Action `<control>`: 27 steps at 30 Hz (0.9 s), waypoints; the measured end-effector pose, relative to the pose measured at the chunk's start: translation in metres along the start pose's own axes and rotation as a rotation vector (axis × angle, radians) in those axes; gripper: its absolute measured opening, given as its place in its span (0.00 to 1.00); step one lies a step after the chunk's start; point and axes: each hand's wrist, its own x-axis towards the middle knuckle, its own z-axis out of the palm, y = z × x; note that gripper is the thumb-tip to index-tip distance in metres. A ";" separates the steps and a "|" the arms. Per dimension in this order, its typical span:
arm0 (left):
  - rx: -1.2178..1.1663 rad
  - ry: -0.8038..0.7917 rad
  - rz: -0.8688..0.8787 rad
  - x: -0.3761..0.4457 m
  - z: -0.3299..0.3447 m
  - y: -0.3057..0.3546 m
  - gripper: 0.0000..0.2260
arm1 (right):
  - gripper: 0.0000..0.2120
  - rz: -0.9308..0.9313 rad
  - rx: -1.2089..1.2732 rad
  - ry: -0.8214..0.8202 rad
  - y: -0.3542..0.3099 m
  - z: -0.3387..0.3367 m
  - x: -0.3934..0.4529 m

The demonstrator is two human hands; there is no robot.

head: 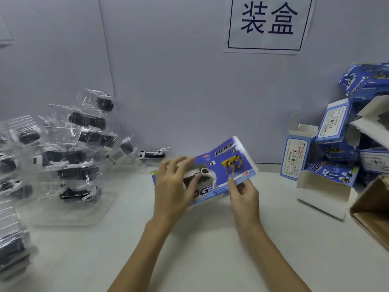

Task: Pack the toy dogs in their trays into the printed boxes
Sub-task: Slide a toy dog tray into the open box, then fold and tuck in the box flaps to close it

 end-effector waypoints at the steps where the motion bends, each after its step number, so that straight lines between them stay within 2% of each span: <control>1: 0.139 0.021 -0.001 0.002 -0.006 -0.007 0.22 | 0.03 -0.037 0.026 -0.034 -0.008 -0.003 0.001; 3: 0.149 -0.065 -0.096 0.005 -0.019 -0.014 0.30 | 0.05 -0.144 0.035 -0.110 -0.022 -0.009 0.002; 7: -0.452 -0.280 -0.273 0.005 -0.023 -0.013 0.27 | 0.20 -0.446 0.055 -0.208 -0.046 -0.010 -0.002; 9: -0.668 -0.400 -0.340 0.004 -0.021 -0.004 0.30 | 0.25 -0.456 0.116 -0.195 -0.054 -0.010 -0.002; 10: -0.730 -0.448 -0.347 0.002 -0.019 0.002 0.32 | 0.24 -0.444 0.130 -0.180 -0.056 -0.011 -0.002; 12: -0.800 -0.427 -0.340 0.000 -0.014 0.013 0.30 | 0.19 -0.442 0.075 -0.167 -0.056 -0.011 -0.003; 15: -0.932 -0.289 -0.366 0.003 -0.010 0.022 0.25 | 0.16 -0.443 0.021 -0.195 -0.051 -0.008 -0.007; 17: -0.995 -0.285 -0.379 0.004 -0.006 0.024 0.23 | 0.15 -0.417 0.033 -0.224 -0.049 -0.006 -0.009; 19: -1.022 -0.300 -0.395 0.002 -0.006 0.026 0.20 | 0.09 -0.423 -0.007 -0.242 -0.047 -0.005 -0.009; 27: -1.030 -0.265 -0.452 0.002 -0.007 0.025 0.19 | 0.23 -0.505 -0.113 -0.243 -0.045 -0.013 -0.011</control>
